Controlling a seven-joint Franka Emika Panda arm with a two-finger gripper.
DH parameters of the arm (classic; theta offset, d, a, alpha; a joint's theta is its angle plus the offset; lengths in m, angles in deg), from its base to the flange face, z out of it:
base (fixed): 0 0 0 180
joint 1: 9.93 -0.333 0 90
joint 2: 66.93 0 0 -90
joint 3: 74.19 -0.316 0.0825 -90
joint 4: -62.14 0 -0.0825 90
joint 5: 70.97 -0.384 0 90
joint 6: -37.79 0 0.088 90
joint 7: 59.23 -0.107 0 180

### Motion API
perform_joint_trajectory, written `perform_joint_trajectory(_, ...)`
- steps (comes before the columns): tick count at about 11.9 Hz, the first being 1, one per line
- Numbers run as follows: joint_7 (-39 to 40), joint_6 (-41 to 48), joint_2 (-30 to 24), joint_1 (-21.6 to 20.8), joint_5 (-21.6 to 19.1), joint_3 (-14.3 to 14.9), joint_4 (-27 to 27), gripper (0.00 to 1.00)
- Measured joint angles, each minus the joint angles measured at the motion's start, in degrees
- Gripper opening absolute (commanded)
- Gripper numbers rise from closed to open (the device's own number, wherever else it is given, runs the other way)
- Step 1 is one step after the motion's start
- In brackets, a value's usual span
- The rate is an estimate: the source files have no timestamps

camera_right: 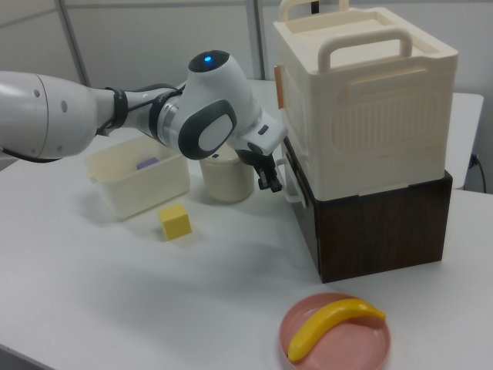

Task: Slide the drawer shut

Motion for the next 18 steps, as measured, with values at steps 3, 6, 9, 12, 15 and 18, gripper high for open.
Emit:
perform_joint_trajectory(3,0.0,0.0,0.0,0.2,0.0,0.0,0.1,0.0)
perform_joint_trajectory(6,0.1,0.0,0.0,0.5,-2.0,0.0,0.1,0.0)
perform_joint_trajectory(9,3.6,0.0,0.0,0.5,-2.4,-0.1,0.1,0.0)
perform_joint_trajectory(12,16.7,4.1,0.0,-2.8,-2.2,-2.6,0.1,0.09)
perform_joint_trajectory(15,24.7,14.9,-2.0,-6.5,3.8,-7.6,0.6,0.62)
perform_joint_trajectory(18,30.4,28.0,-8.2,-7.5,6.6,-11.9,1.3,1.0)
